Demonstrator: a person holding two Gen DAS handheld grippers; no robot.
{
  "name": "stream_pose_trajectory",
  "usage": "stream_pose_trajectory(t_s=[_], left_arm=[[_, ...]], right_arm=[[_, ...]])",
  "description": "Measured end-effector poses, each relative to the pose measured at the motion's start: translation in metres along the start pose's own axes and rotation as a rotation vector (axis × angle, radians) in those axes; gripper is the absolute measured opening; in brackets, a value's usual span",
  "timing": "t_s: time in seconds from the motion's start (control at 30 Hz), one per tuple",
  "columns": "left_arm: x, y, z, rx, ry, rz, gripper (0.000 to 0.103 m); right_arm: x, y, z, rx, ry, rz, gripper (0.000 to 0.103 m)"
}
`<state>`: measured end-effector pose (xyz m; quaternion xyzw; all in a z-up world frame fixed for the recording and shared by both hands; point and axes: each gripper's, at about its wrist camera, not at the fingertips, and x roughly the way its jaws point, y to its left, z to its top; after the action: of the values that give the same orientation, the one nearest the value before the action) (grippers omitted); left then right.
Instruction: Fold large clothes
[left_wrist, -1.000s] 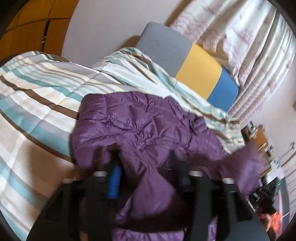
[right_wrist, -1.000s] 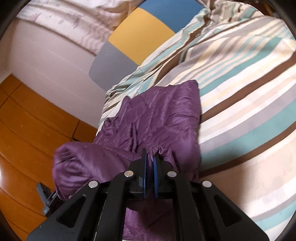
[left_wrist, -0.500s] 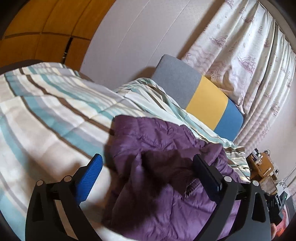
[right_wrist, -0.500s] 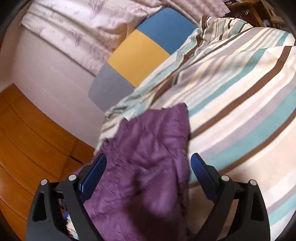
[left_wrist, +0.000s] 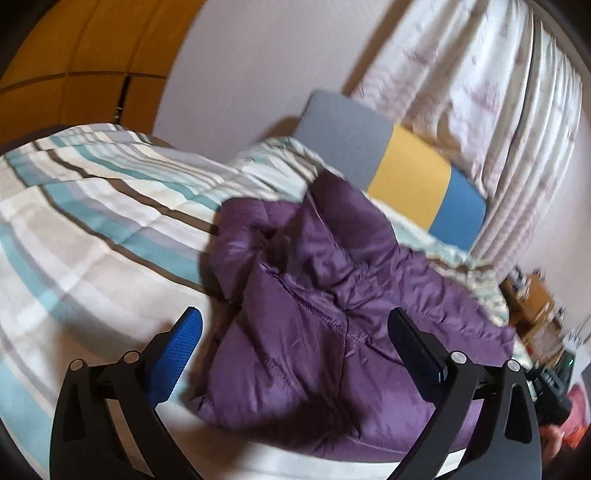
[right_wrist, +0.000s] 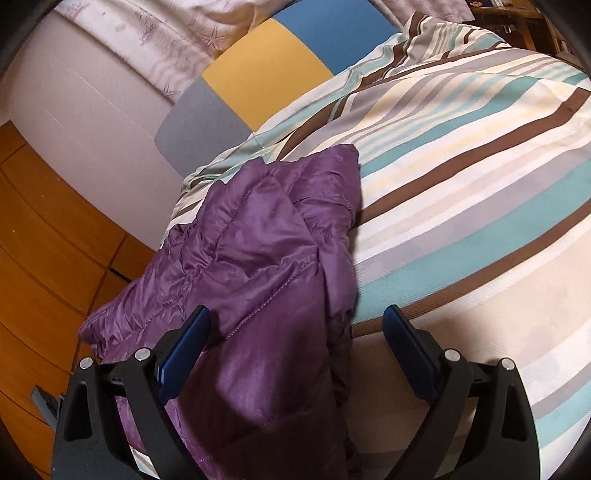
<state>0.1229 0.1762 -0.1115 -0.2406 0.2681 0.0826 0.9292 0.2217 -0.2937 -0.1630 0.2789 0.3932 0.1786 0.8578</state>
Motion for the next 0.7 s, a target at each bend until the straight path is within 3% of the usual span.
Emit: stream_pose_trajectory(t_s=[0.17, 0.23, 0.3, 0.4, 0.47, 0.53, 0.7], left_arm=[[0.042, -0.002, 0.002, -0.009, 0.139, 0.044, 0.1], [0.057, -0.001, -0.004, -0.022, 0.2, 0.035, 0.1], [0.059, -0.005, -0.007, 0.016, 0.198, 0.038, 0.095], [0.057, -0.007, -0.009, 0.046, 0.217, 0.033, 0.08], [0.051, -0.011, -0.013, 0.08, 0.233, 0.018, 0.061], [0.045, -0.012, -0.017, 0.091, 0.246, 0.003, 0.049], [0.023, -0.011, -0.034, 0.102, 0.256, -0.022, 0.045]], right_arm=[[0.011, 0.009, -0.002, -0.031, 0.029, 0.018, 0.093], [0.018, 0.016, -0.004, -0.057, 0.054, 0.043, 0.073], [0.024, 0.021, -0.007, -0.081, 0.079, 0.034, 0.064], [0.027, 0.024, -0.011, -0.095, 0.096, 0.047, 0.052], [0.026, 0.024, -0.013, -0.09, 0.107, 0.071, 0.045], [0.021, 0.023, -0.016, -0.092, 0.116, 0.092, 0.04], [0.007, 0.021, -0.023, -0.105, 0.127, 0.106, 0.038]])
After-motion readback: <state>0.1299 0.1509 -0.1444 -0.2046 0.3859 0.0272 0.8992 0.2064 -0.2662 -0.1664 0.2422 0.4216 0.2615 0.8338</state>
